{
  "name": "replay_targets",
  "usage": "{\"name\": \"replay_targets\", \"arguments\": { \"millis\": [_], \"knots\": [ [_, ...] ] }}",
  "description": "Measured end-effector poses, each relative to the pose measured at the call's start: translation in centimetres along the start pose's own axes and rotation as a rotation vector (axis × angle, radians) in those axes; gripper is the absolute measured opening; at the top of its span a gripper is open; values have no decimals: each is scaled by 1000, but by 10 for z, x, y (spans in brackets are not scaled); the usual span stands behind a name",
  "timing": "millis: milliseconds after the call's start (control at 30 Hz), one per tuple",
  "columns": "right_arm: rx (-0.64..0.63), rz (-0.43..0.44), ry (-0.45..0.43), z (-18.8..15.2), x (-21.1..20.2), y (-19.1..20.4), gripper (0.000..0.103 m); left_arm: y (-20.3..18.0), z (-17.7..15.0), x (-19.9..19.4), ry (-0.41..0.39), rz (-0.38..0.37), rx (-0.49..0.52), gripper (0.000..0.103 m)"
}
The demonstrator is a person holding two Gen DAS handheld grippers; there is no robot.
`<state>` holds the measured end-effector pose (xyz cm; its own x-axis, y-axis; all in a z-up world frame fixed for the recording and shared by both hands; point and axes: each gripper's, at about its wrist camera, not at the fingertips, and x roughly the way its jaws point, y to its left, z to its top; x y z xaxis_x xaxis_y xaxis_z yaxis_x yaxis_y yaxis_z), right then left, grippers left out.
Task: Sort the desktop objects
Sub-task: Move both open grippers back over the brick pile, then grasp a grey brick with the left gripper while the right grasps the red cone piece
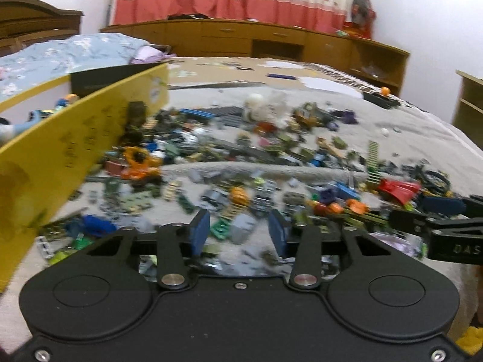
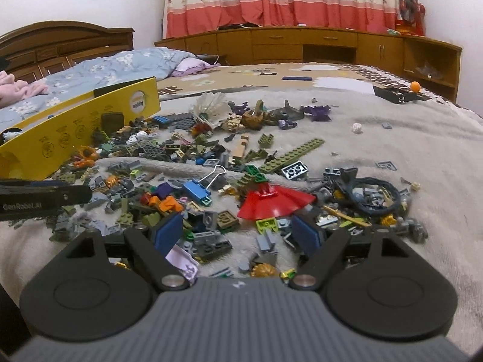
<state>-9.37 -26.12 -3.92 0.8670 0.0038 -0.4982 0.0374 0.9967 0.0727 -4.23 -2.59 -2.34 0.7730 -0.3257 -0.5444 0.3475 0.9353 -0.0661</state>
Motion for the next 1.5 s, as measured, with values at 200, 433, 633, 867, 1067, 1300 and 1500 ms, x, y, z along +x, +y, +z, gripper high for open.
{"name": "replay_targets", "arguments": {
  "millis": [200, 433, 633, 867, 1067, 1300, 1500],
  "knots": [
    [-2, -3, -10, -1, 1, -2, 87, -10, -4, 12, 31, 3, 9, 39],
    [-8, -7, -16, 1, 2, -4, 87, -6, -2, 20, 9, 26, -3, 25],
    [-62, -21, -35, 5, 5, -2, 87, 1, -3, 14, 1, 14, -31, 17],
    [-126, -3, -42, 13, 18, -3, 87, 0, -1, 8, -11, 7, -34, 17],
    [-164, -29, -27, 17, 34, -8, 87, -1, 0, 5, -17, 3, -25, 17],
    [-201, 93, 54, 28, 44, -28, 87, 2, 2, 4, -18, 3, -35, 17],
    [-254, 103, 82, 26, 41, -31, 65, 3, 3, 3, -20, 4, -32, 17]
  ]
}}
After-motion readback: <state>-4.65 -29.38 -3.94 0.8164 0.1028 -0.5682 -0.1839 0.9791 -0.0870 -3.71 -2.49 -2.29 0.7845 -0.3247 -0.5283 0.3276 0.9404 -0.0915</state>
